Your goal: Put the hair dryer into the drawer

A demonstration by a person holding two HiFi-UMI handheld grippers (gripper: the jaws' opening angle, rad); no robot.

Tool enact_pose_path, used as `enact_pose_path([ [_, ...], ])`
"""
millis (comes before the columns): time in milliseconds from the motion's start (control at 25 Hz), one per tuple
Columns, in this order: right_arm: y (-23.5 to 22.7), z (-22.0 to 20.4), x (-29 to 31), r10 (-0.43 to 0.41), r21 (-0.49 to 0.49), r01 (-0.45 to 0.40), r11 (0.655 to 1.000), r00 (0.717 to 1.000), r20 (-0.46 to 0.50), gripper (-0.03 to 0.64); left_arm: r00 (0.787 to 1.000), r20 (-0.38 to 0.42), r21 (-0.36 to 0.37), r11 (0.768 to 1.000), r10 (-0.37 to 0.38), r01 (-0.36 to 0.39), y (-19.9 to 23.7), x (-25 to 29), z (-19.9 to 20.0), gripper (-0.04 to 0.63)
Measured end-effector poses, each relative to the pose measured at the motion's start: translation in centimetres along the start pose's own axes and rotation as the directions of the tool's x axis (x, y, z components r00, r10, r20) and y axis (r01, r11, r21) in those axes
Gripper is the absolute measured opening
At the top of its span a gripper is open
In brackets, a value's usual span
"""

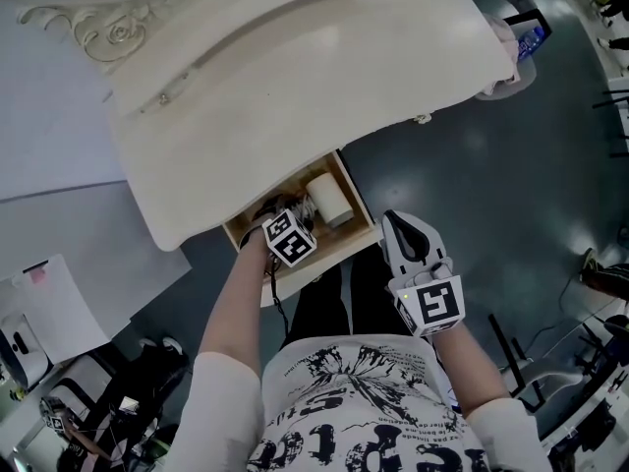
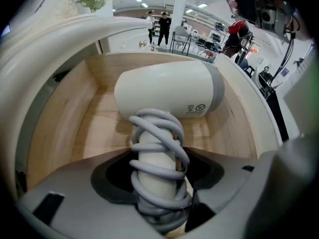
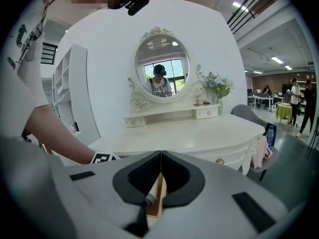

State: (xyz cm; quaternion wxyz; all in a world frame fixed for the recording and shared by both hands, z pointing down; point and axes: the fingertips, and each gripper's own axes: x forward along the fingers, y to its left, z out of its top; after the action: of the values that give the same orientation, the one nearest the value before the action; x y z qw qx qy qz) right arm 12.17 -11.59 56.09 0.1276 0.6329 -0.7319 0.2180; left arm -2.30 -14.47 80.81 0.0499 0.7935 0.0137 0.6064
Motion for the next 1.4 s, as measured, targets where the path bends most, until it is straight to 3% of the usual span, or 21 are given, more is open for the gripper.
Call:
enact_pose_path([
  [280,0.2,0.2,0.2,0.000,0.005,0.000,1.000,1.000,-0.002,0.017,0.999,0.038,0.005,1.000,-0.025,0.025,-0.3,-0.1,0.0,0.289],
  [320,0.3,0.2,0.2,0.001,0.004,-0.001,1.000,1.000,-0.001,0.017,0.999,0.034,0.002,0.999,-0.037,0.037,-0.6,-0.1,0.0,0.329],
  [480,0.3,0.7,-0.1,0.001,0.002,-0.001,1.000,1.000,0.010,0.017,0.999,0.028,-0.011,1.000,-0.021,0.021,-1.0,-0.6,0.2,0.353],
  [720,0.4,2.1,-1.0,0.015,-0.013,-0.014,1.000,0.999,0.043,0.017,0.982,0.176,0.055,0.995,0.070,-0.081,-1.6,-4.8,3.4,0.356],
  [920,0.8,3.7,-2.0,0.021,-0.015,-0.019,1.000,0.997,0.075,0.017,0.950,0.266,0.017,0.985,0.162,-0.173,-2.2,-9.1,5.4,0.349],
  [1080,1.6,5.3,-2.6,0.038,-0.032,-0.035,0.999,0.994,0.106,0.017,0.917,0.289,-0.009,0.959,0.275,-0.285,-2.3,-12.7,5.9,0.126],
  [1160,2.2,6.3,-2.9,0.054,-0.048,-0.049,0.998,0.991,0.121,0.017,0.898,0.302,-0.048,0.946,0.321,-0.322,-2.1,-14.5,6.1,0.053],
  [1240,2.7,7.4,-3.0,0.079,-0.072,-0.069,0.995,0.987,0.143,0.017,0.880,0.323,-0.075,0.936,0.349,-0.344,-1.9,-16.3,6.5,0.028],
  [1320,3.3,8.6,-3.3,0.108,-0.101,-0.091,0.991,0.979,0.171,0.017,0.847,0.367,-0.116,0.922,0.385,-0.369,-1.7,-18.6,7.4,0.021],
  [1400,4.0,9.7,-3.8,0.140,-0.125,-0.117,0.985,0.971,0.194,0.017,0.795,0.424,-0.203,0.901,0.434,-0.383,-1.6,-21.6,8.4,0.020],
])
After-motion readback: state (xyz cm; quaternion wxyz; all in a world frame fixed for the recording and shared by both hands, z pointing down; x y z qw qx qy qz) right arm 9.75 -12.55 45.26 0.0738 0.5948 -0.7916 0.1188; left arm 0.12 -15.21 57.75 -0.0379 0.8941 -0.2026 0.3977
